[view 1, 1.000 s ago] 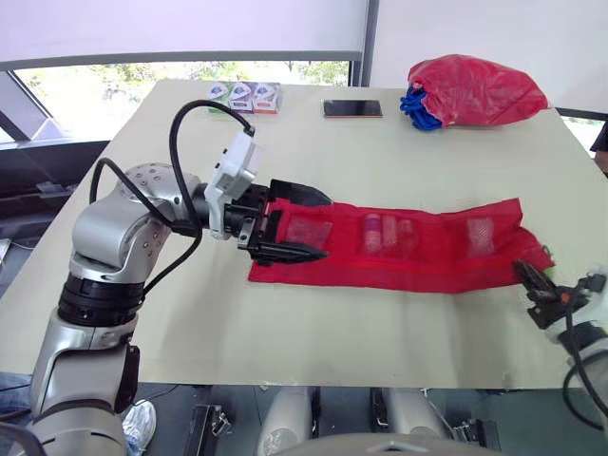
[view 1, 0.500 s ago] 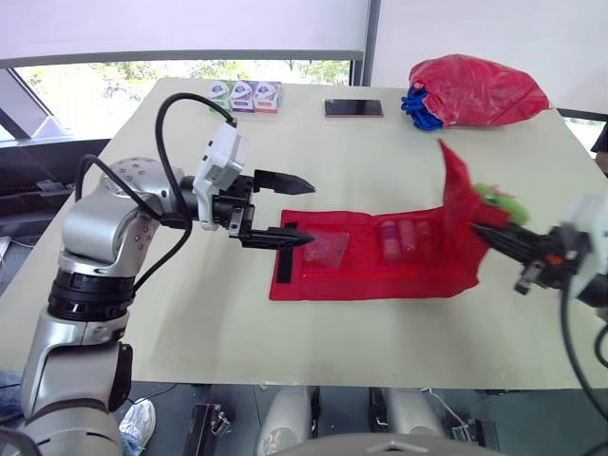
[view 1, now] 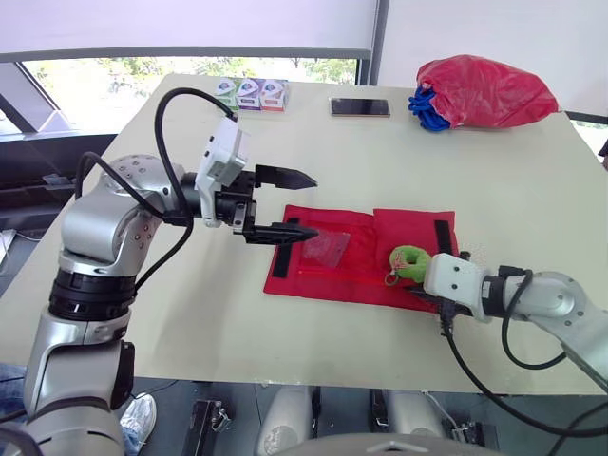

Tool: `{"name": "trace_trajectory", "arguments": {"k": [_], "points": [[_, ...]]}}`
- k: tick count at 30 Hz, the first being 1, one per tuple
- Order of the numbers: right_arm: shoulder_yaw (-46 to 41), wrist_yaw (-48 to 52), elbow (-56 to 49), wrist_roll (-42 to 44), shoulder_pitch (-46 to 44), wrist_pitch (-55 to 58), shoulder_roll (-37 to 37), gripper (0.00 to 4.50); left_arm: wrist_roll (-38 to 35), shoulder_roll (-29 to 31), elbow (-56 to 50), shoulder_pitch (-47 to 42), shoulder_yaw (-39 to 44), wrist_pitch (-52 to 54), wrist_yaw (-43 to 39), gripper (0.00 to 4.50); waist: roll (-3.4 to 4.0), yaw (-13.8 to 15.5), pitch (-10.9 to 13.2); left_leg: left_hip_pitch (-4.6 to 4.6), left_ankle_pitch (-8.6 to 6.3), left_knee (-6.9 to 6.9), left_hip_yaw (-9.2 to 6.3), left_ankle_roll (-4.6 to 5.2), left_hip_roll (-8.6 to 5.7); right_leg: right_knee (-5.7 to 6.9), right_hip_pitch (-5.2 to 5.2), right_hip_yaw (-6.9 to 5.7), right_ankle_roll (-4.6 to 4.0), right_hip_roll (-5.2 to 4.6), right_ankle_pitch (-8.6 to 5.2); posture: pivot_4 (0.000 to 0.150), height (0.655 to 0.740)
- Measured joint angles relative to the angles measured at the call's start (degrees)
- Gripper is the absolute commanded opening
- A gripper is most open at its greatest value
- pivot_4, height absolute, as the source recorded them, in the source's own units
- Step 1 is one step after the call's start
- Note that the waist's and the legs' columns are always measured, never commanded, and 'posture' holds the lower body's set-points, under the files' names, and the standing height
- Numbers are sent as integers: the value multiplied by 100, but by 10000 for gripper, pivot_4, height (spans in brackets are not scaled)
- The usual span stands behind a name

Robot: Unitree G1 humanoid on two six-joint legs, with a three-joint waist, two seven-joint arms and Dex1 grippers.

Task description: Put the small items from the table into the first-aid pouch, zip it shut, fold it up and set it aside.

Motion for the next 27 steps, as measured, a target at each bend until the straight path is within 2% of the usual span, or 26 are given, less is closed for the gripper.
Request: {"name": "trace_trajectory", "arguments": {"k": [5,11,19,24,27], "points": [[-558,225,-166,521,-66,250,336,44364,-4,-41,-32,-3,0,86,94,45000,0,5,0,2,0,4,-1,0,1,6,2,-1,0,1,2,1500,7400],[-652,65,-345,754,-433,605,812,44364,-6,-126,-46,-4,-2,125,135,45000,-7,11,0,2,0,4,-4,-1,1,7,2,-5,-17,1,12,1500,7400],[-704,4,-347,863,-443,714,1190,44364,-5,-105,-102,70,38,199,219,45000,-7,5,0,2,1,4,-3,-1,0,9,2,-4,-15,1,14,1500,7400],[-1079,19,-270,979,-426,695,1262,44364,-6,-31,-139,364,93,324,323,45000,-7,4,0,4,1,4,-2,-1,1,10,3,-3,-15,1,14,1500,7400],[-1527,20,-241,1238,-241,607,1460,44364,49,28,-4,846,182,352,478,45000,-6,5,0,6,1,1,-3,-2,1,10,3,-3,-5,1,21,1500,7400]]}}
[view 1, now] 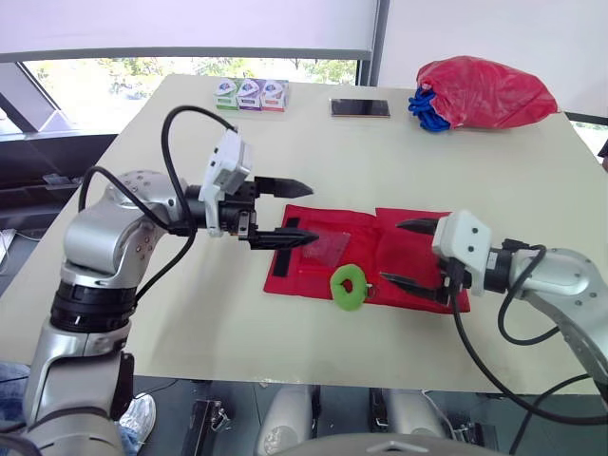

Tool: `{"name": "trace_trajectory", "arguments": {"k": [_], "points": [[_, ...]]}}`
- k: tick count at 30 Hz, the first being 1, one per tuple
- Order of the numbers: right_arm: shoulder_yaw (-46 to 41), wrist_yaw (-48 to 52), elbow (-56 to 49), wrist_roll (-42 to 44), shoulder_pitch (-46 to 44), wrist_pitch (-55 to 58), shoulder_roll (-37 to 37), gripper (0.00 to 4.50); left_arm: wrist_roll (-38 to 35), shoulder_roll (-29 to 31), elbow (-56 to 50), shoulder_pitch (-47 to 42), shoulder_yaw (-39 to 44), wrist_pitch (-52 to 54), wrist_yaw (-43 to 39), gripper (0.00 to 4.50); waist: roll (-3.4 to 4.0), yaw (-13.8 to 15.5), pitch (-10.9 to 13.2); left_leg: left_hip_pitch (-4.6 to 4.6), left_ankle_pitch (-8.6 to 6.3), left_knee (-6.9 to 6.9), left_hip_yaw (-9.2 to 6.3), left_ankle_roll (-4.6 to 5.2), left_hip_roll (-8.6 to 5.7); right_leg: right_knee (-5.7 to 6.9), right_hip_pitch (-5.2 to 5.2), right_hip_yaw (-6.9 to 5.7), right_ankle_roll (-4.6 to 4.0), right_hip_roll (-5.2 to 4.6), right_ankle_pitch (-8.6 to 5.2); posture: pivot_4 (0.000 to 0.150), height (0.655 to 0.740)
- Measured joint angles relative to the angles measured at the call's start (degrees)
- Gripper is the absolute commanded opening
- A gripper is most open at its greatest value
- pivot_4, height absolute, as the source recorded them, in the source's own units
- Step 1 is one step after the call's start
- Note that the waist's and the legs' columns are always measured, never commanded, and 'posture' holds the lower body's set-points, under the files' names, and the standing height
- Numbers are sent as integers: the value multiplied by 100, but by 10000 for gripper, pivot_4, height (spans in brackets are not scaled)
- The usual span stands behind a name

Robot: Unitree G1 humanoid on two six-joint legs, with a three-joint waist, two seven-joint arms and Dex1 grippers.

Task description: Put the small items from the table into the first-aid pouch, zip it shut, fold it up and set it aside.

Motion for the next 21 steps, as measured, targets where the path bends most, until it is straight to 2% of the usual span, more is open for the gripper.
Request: {"name": "trace_trajectory", "arguments": {"k": [6,9,16,21], "points": [[-846,72,-16,697,297,-18,105,44364,155,-53,367,633,170,214,646,45000,-1,10,0,0,-1,2,0,1,0,-1,2,0,-3,-6,-1,1500,7400],[-1249,73,-79,1082,316,12,99,44364,172,-274,610,845,252,440,1024,45000,-2,8,-1,2,-1,2,-1,1,1,0,3,-2,-2,-6,0,1500,7400],[-1854,81,-196,1985,372,186,-116,44364,140,-540,1445,871,630,1235,1746,45000,-2,3,-1,3,-1,1,-3,1,1,2,3,-5,2,-8,3,1500,7400],[-2005,171,-310,2351,383,242,-352,44364,-294,-602,1572,760,844,2228,1813,45000,-2,9,-2,6,-1,2,-5,2,-1,2,10,-7,-2,-14,1,1500,7400]]}}
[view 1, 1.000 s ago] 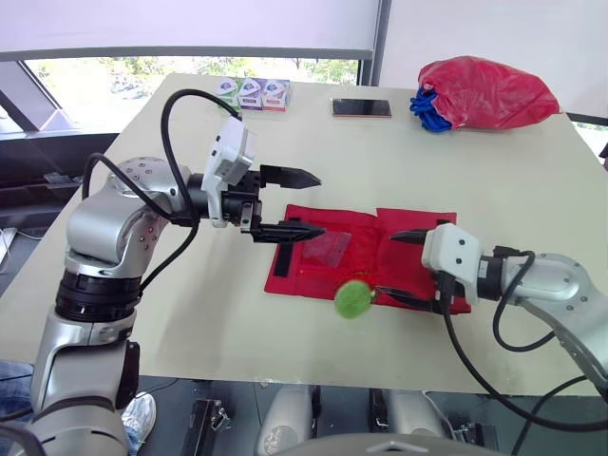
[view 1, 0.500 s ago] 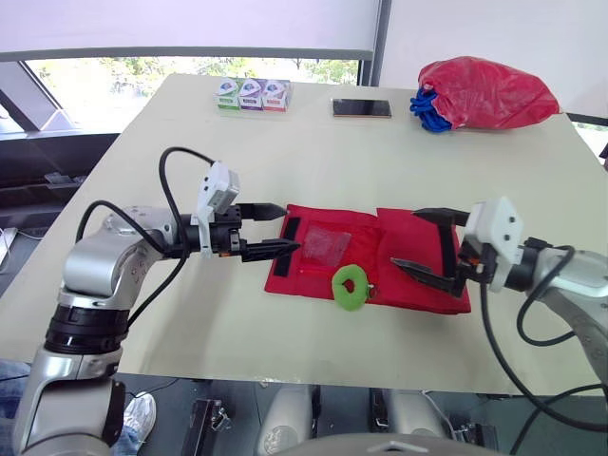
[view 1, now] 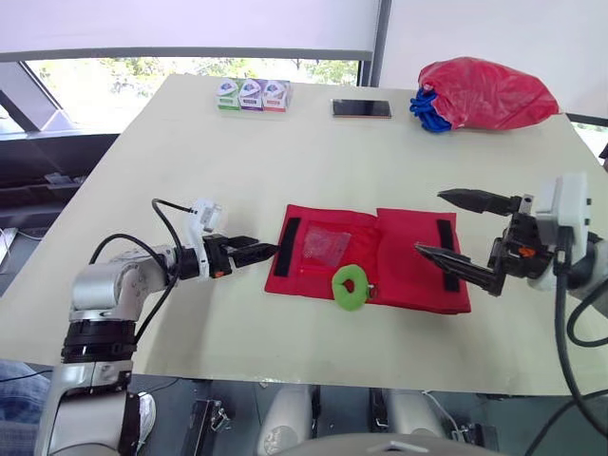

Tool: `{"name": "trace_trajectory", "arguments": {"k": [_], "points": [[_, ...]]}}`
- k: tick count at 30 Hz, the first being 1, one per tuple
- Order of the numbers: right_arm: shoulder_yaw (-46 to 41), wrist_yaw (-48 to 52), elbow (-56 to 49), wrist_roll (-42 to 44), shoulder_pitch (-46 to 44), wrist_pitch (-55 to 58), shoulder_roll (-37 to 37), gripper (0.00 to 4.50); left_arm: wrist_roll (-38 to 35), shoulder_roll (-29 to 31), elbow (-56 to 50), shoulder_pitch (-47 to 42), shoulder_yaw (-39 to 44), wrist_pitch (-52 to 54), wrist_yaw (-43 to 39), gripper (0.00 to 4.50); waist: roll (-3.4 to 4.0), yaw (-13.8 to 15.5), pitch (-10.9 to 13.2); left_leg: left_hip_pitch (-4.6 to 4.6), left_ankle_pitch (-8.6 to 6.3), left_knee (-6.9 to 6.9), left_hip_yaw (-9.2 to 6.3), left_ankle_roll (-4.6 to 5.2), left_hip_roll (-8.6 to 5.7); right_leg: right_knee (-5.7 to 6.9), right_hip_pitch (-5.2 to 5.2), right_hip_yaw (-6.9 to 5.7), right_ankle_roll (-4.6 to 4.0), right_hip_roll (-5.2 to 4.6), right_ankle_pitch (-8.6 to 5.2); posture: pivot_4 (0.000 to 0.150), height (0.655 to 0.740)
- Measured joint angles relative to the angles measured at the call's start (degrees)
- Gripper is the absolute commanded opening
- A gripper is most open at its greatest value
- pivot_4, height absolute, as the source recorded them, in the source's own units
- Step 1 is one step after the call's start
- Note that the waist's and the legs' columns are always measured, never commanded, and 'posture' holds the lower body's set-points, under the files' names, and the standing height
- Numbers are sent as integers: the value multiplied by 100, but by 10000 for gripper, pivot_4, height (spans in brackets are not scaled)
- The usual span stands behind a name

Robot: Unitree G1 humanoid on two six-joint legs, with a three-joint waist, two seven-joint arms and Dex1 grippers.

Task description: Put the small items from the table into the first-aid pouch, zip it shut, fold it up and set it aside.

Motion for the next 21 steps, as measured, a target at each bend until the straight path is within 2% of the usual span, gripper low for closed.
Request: {"name": "trace_trajectory", "arguments": {"k": [9,16,18,19,21], "points": [[3,14,1,27,107,-75,-113,44364,-754,-523,187,-239,426,1630,266,45000,1,2,-4,4,0,0,0,0,-2,0,4,0,2,-3,1,1500,7400],[54,100,-5,55,113,-99,-162,44364,-912,-807,319,-382,394,1925,308,45000,1,2,-5,4,1,0,0,-1,-4,0,4,0,-6,-6,-2,1500,7400],[69,152,-19,47,114,-103,-207,45000,-945,-827,349,-384,389,1938,306,39232,1,0,-5,4,0,0,0,-1,-4,0,3,0,-13,-8,-6,1500,7400],[77,161,-19,41,114,-103,-231,45000,-948,-827,362,-385,389,1939,305,38283,1,-1,-5,4,0,0,0,-1,-4,0,3,0,-14,-9,-7,1500,7400],[165,204,-25,-36,114,-121,-286,45000,-951,-823,451,-386,389,1937,298,29354,0,-1,-5,4,1,0,1,-1,-3,0,3,0,-15,-10,-7,1500,7400]]}}
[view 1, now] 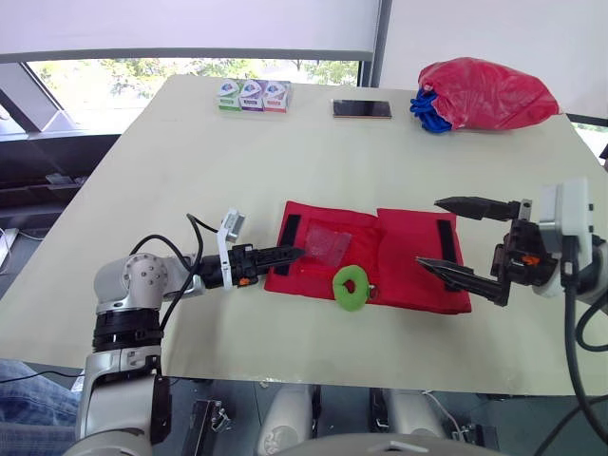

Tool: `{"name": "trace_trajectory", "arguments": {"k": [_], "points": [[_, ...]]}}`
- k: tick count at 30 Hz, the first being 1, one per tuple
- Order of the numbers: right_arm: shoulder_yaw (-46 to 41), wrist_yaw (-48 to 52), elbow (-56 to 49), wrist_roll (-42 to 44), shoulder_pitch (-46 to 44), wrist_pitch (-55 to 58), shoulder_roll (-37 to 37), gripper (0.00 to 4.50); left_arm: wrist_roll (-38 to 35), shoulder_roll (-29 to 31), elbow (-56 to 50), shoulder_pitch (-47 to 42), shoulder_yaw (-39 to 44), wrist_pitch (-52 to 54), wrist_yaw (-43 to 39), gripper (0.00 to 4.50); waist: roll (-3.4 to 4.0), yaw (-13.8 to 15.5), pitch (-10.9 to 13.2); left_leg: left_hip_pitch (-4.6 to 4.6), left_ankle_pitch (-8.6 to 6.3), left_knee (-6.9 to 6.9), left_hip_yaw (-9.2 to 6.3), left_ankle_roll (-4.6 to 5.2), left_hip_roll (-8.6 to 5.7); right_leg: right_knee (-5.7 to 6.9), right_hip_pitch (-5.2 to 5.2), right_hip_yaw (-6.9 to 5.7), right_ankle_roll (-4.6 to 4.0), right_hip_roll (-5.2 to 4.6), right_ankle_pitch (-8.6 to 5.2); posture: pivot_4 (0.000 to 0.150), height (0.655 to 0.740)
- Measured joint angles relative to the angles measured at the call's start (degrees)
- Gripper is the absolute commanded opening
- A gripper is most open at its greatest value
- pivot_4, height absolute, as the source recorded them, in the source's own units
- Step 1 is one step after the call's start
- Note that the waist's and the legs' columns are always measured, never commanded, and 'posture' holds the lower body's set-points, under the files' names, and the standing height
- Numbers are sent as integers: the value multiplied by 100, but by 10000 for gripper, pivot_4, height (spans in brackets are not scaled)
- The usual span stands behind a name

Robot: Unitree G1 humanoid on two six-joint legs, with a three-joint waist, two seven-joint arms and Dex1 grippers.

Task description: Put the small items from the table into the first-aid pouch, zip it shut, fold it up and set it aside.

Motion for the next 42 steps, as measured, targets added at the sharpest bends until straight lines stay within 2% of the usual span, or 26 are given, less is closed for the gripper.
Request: {"name": "trace_trajectory", "arguments": {"k": [4,5,6,8,11,14,18,21,26,28,29,30,37,42], "points": [[108,78,19,-208,0,-109,-15,45000,-72,10,34,1,48,-1,-51,11783,0,2,0,-2,0,0,0,0,0,0,-1,-2,0,-5,0,1500,7400],[109,81,20,-219,0,-117,-17,45000,-82,11,36,1,56,-1,-52,10567,0,2,0,-2,0,0,0,0,0,0,-1,-2,0,-6,0,1500,7400],[118,120,44,-307,0,-166,-28,45000,-128,10,46,0,109,-1,-56,3519,0,2,0,-2,0,0,-1,0,0,-1,-1,-2,0,-8,0,1500,7400],[150,154,83,-369,-3,-211,-27,45000,-150,11,49,3,150,-3,-56,128,0,1,0,-2,0,0,0,0,0,-1,-1,-2,0,-8,0,1500,7400],[297,172,146,-452,-33,-267,31,45000,-159,17,47,32,168,-11,-61,128,0,-1,0,-2,0,0,-1,0,0,0,-1,-3,-1,-10,0,1500,7400],[529,132,399,-881,-95,-469,53,45000,-164,81,43,122,182,-25,-112,128,0,-8,0,-1,0,0,1,0,0,0,-2,-2,-1,-10,0,1500,7400],[1326,-90,1211,-1765,-667,-776,444,45000,-152,480,41,237,108,-85,-379,128,-2,-64,1,2,2,-2,2,-4,3,2,-5,-2,-3,-2,0,1500,7400],[1784,6,1697,-2180,-888,-962,539,37644,-127,679,94,241,12,-190,-576,0,0,-59,2,0,6,-5,2,-12,1,0,-5,-4,-3,-1,0,1500,7400],[2442,320,2226,-2697,-1096,-1268,778,13874,-38,844,240,220,-82,-348,-835,0,0,-33,2,-5,7,-6,3,-13,-2,-3,-8,-3,-3,-4,0,1500,7400],[2643,381,2334,-2827,-1142,-1363,911,8702,-39,855,236,186,-123,-367,-882,0,0,-30,2,-4,6,-5,1,-11,-2,-2,-8,-4,-2,-3,0,1500,7400],[2990,468,2585,-3160,-1170,-1589,955,2668,-71,901,167,167,-142,-358,-957,0,-4,-26,1,-4,6,-5,0,-11,-2,-2,-7,-6,-2,-2,0,1500,7400],[3056,480,2648,-3223,-1157,-1616,967,1198,-90,916,143,165,-143,-355,-981,0,-5,-20,2,-5,6,-5,0,-10,-2,-2,-7,-6,-2,-2,0,1500,7400],[3418,441,3211,-3914,-1211,-1969,1259,1198,-429,1168,-284,-259,-150,-147,-1230,0,-14,-52,-3,6,8,-4,0,-13,1,3,-2,-4,-2,3,0,1500,7400],[3538,422,3284,-4226,-1309,-1948,1294,1198,-742,883,-679,-954,-233,94,-1133,0,-18,-109,-5,6,11,-3,-1,-19,1,4,0,-3,0,6,1,1500,7400]]}}
